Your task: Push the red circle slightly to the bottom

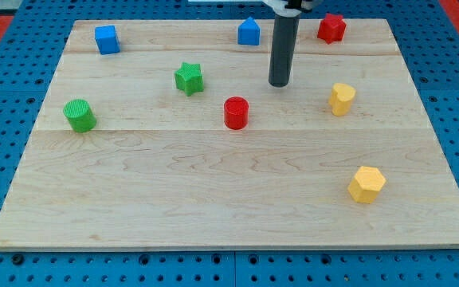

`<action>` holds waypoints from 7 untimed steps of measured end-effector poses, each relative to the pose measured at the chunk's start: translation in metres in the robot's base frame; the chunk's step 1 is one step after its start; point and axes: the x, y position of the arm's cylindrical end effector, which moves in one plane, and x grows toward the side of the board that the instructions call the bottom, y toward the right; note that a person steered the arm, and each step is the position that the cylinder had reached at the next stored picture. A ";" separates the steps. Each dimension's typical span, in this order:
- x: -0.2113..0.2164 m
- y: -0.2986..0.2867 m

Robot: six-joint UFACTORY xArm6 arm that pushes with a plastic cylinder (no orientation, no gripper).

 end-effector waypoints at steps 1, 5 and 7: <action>-0.016 -0.007; -0.023 -0.037; 0.025 -0.036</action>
